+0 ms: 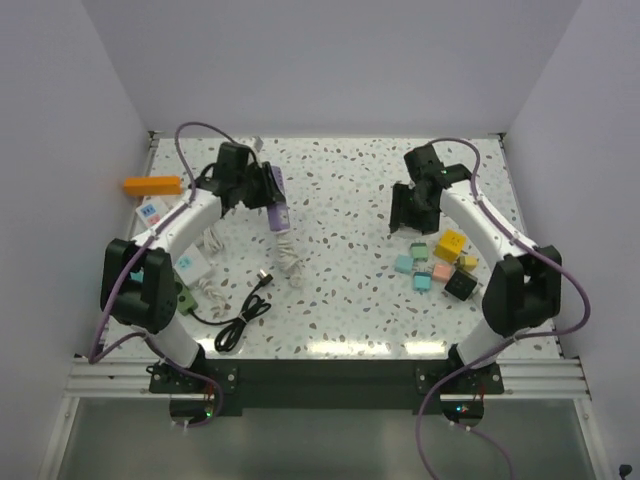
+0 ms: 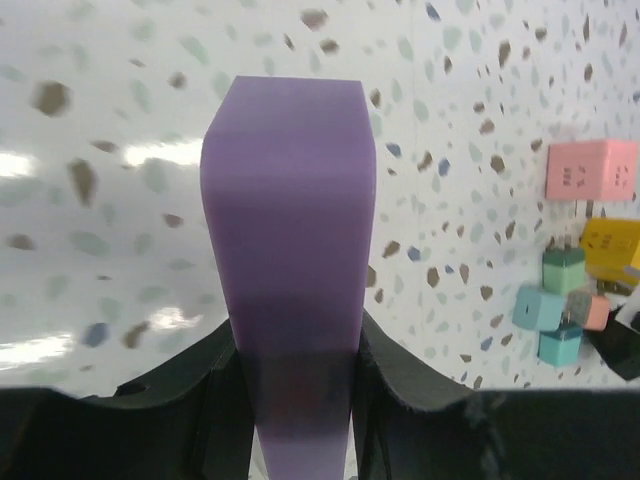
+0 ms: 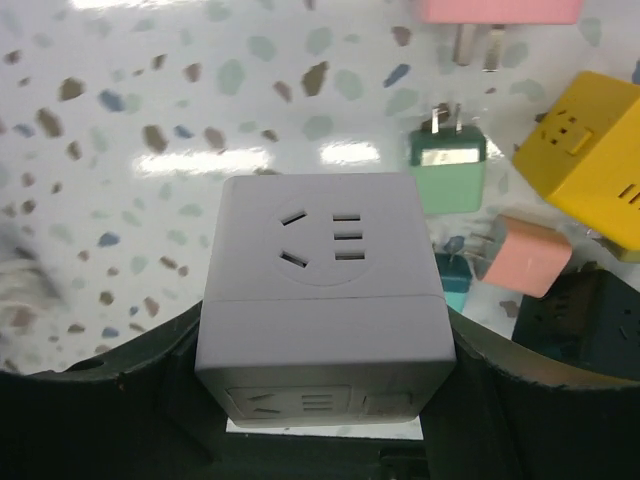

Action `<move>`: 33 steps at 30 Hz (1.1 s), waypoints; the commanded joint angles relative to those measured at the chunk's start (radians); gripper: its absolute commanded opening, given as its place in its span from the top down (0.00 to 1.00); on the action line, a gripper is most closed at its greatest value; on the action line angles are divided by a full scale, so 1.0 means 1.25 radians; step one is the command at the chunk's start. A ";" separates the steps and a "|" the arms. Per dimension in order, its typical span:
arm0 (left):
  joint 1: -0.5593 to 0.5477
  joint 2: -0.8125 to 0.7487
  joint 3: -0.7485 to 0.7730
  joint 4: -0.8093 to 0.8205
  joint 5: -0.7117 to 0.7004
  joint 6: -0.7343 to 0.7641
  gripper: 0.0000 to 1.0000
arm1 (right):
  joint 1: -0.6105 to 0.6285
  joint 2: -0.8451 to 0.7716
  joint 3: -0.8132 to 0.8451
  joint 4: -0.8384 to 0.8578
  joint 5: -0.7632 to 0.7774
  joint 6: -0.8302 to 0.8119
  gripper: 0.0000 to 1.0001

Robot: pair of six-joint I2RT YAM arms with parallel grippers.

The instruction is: Pull the plug off the socket

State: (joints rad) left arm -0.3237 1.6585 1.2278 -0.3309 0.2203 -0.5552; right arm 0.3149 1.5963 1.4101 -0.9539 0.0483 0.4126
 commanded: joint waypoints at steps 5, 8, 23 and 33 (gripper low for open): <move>0.195 0.086 0.257 -0.281 -0.114 0.205 1.00 | -0.044 0.135 0.034 0.040 0.116 0.063 1.00; 0.253 0.137 0.290 -0.308 -0.156 0.229 1.00 | -0.060 0.177 0.043 0.030 0.125 0.070 1.00; 0.400 0.385 0.466 -0.360 -0.279 0.206 0.40 | -0.099 0.261 -0.017 0.065 0.166 0.095 1.00; 0.393 0.168 0.349 -0.278 -0.159 0.164 0.00 | -0.128 0.191 -0.011 0.054 0.207 0.117 0.13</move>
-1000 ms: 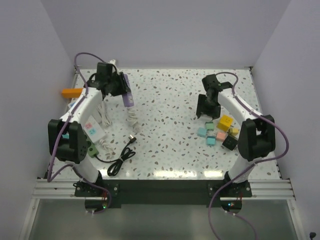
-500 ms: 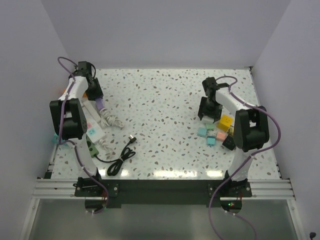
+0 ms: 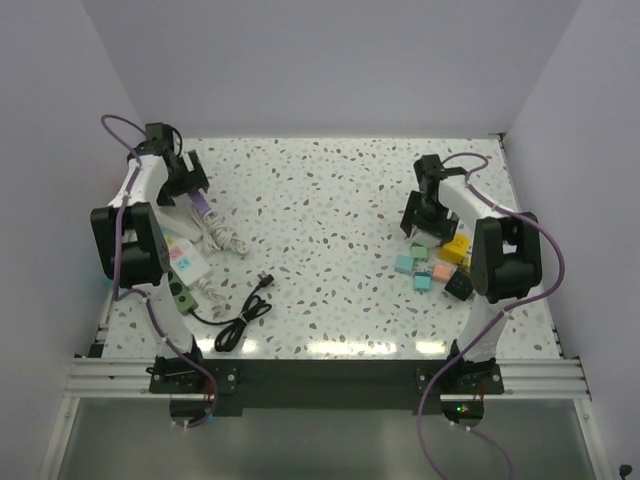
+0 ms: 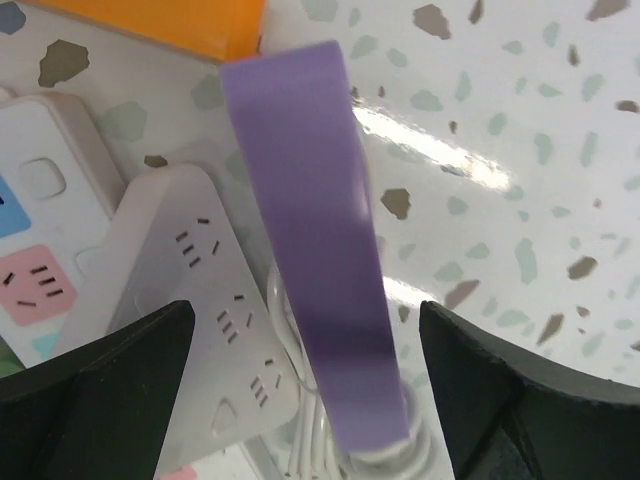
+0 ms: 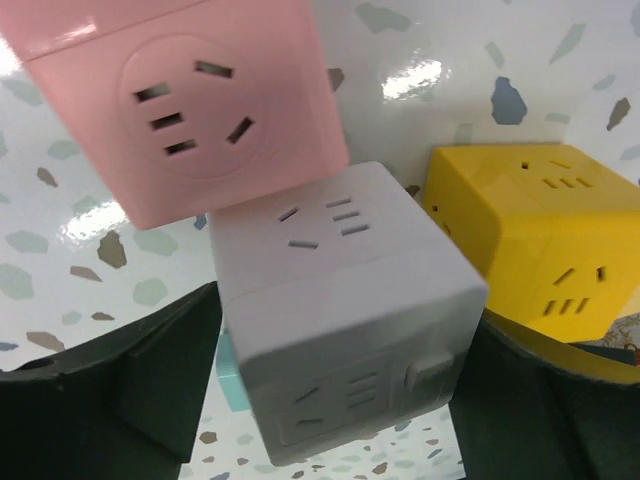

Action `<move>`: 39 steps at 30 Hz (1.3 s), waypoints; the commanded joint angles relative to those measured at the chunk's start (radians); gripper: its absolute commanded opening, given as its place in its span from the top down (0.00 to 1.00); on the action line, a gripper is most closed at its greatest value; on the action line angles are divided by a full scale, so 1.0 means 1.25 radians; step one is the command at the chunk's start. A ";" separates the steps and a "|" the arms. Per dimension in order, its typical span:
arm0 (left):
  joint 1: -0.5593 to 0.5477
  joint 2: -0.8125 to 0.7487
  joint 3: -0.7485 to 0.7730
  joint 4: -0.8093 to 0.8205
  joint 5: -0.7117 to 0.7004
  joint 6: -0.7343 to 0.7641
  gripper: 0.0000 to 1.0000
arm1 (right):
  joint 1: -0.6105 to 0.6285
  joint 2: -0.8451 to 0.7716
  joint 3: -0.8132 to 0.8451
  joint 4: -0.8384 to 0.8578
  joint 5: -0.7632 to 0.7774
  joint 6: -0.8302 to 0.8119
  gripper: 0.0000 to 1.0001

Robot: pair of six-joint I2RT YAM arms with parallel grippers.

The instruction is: Pull the plug off the socket

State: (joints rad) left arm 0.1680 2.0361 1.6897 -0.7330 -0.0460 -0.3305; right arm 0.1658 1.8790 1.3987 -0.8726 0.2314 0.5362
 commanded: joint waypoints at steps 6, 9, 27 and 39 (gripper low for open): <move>-0.050 -0.285 -0.132 0.080 0.170 -0.029 0.00 | -0.011 -0.106 0.036 -0.044 0.024 0.018 0.02; -0.083 -0.362 -0.191 0.097 0.211 -0.030 0.00 | -0.010 -0.169 0.036 -0.031 -0.038 -0.009 0.02; -0.195 -0.891 -0.596 0.280 0.372 -0.123 0.00 | -0.009 -0.757 -0.073 -0.055 -0.293 -0.106 0.02; -0.196 -1.031 -0.643 0.235 0.416 -0.150 0.00 | 0.008 -0.962 -0.111 -0.135 -0.318 -0.074 0.02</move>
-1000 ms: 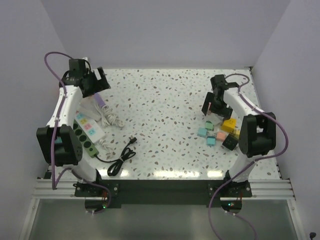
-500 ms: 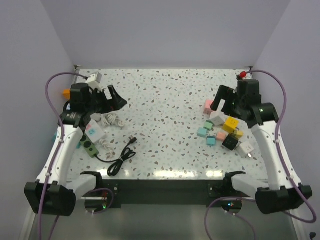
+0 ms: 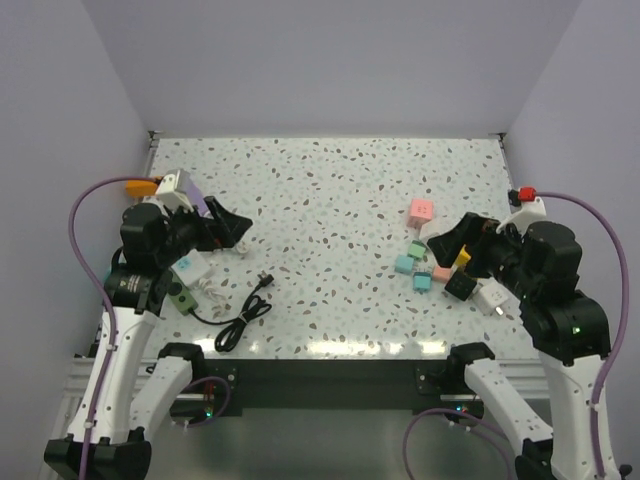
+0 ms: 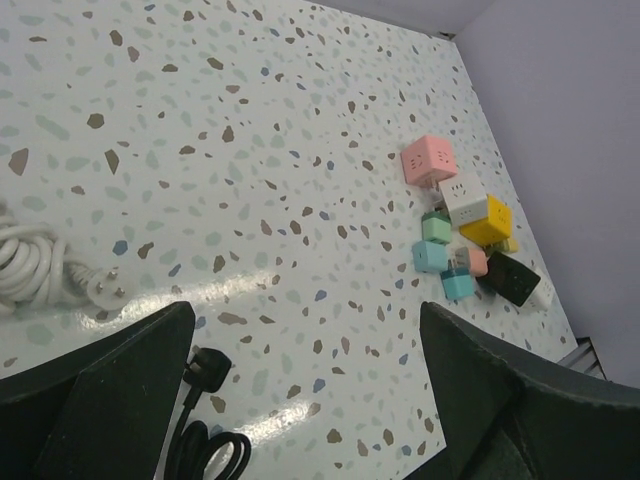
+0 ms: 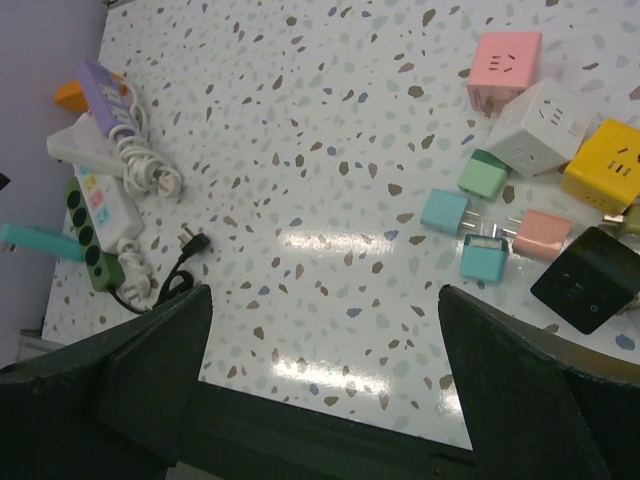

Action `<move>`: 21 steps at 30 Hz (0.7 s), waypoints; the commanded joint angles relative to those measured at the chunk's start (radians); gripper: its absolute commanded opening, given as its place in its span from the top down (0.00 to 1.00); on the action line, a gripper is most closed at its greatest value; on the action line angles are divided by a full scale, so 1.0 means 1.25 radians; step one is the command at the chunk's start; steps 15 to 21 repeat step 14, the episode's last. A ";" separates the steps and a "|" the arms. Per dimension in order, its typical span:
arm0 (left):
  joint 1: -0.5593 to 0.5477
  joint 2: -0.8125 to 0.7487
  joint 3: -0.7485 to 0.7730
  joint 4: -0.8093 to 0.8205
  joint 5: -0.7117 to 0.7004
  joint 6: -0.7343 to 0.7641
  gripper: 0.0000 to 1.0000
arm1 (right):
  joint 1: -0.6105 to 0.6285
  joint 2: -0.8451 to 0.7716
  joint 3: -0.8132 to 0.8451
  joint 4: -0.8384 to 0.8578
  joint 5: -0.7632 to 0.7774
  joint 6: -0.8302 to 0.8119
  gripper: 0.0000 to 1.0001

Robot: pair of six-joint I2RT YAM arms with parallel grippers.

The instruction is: Pull the plug off the socket

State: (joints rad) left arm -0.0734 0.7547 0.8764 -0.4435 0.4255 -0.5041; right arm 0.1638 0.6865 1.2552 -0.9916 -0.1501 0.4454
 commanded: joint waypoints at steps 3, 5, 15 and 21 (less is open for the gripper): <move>-0.004 -0.009 0.029 0.000 0.060 -0.004 0.00 | 0.016 -0.026 0.022 -0.057 -0.004 -0.002 0.02; -0.006 -0.001 0.046 0.004 0.071 0.001 0.00 | 0.022 -0.037 0.039 -0.060 0.011 0.003 0.02; -0.017 0.002 0.061 0.047 0.136 -0.012 0.00 | 0.093 -0.006 0.086 -0.091 0.166 0.029 0.02; -0.017 0.002 0.061 0.047 0.136 -0.012 0.00 | 0.093 -0.006 0.086 -0.091 0.166 0.029 0.02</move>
